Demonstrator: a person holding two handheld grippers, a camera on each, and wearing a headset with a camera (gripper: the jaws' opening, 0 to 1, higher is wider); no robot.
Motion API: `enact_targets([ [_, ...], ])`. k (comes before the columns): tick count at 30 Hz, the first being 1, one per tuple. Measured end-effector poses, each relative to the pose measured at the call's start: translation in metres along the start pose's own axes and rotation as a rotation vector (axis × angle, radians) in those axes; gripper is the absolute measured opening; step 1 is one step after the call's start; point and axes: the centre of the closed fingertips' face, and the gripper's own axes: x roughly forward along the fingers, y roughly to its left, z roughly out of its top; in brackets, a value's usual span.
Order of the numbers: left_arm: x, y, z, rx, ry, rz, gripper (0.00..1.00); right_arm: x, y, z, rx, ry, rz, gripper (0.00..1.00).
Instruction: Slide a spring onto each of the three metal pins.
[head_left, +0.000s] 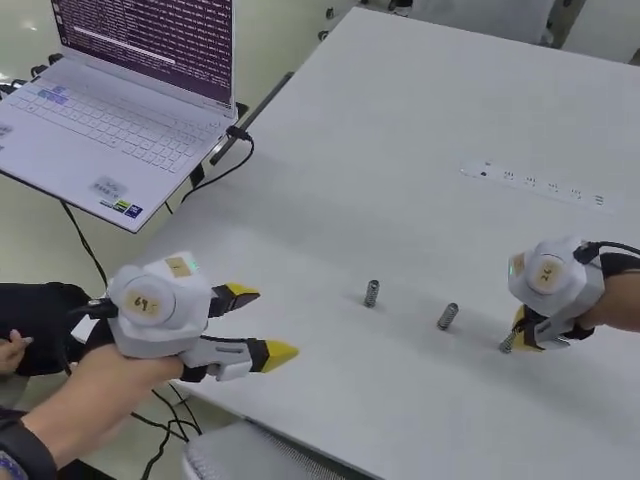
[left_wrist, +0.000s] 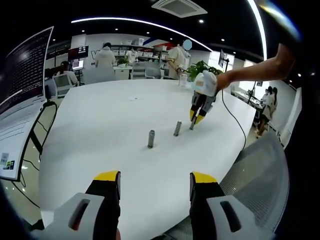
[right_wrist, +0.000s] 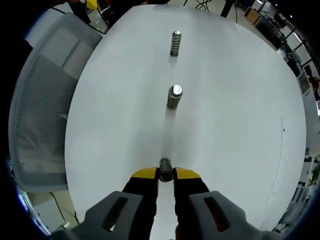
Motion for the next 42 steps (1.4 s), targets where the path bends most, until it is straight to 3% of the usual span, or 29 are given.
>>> enact_targets([
  [13,0.004,-0.003,0.006,0.005,-0.011,-0.008,0.51,-0.010,0.000,-0.002,0.041,-0.028,-0.015,0.15],
  [23,0.013,-0.007,0.010,0.015,-0.010,-0.027,0.51,-0.026,0.003,-0.005,0.125,-0.099,-0.065,0.23],
  [28,0.017,-0.008,0.012,0.015,-0.012,-0.033,0.51,-0.030,0.007,-0.014,0.217,-0.150,-0.107,0.29],
  [33,0.020,-0.011,0.017,0.018,-0.019,-0.040,0.51,-0.034,0.027,-0.017,0.336,-0.234,-0.111,0.31],
  [40,0.024,-0.010,0.021,0.029,-0.020,-0.046,0.51,-0.038,0.038,-0.024,0.422,-0.302,-0.136,0.34],
  [42,0.025,-0.010,0.023,0.031,-0.022,-0.047,0.51,-0.043,0.040,-0.021,0.470,-0.347,-0.158,0.35],
])
